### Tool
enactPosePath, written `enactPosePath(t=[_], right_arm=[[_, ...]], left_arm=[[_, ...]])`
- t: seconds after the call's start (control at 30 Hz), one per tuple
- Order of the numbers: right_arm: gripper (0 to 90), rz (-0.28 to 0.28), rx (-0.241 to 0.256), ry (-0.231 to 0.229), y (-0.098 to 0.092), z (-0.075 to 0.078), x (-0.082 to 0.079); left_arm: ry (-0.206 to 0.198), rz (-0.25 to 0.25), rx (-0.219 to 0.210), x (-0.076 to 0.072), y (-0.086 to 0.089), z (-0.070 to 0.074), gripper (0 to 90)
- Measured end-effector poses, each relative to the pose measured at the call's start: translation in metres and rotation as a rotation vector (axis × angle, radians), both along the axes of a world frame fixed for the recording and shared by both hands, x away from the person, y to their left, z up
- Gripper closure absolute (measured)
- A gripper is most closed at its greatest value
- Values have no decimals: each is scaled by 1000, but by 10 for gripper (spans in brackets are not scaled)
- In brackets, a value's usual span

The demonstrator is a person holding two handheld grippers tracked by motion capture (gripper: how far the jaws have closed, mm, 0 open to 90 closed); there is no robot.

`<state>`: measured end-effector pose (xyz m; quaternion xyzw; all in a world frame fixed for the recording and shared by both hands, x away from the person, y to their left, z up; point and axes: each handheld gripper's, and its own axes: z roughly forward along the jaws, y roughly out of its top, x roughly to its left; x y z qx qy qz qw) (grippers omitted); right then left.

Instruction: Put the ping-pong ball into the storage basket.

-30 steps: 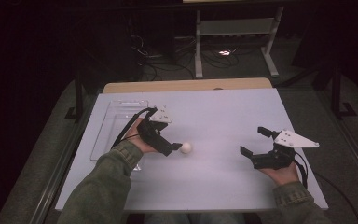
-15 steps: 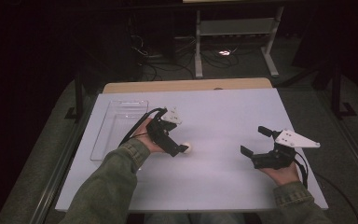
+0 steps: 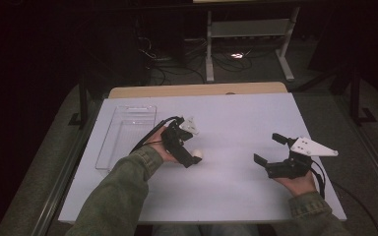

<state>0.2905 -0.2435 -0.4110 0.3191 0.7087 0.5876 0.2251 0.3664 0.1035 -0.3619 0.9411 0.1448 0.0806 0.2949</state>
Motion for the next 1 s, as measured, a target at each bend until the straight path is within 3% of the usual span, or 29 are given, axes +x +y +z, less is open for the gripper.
enactPosePath(t=[1.0], right_arm=[[0,8,15,1,3,0,0]], left_arm=[[55,-11,101,14,-14,-27,0]])
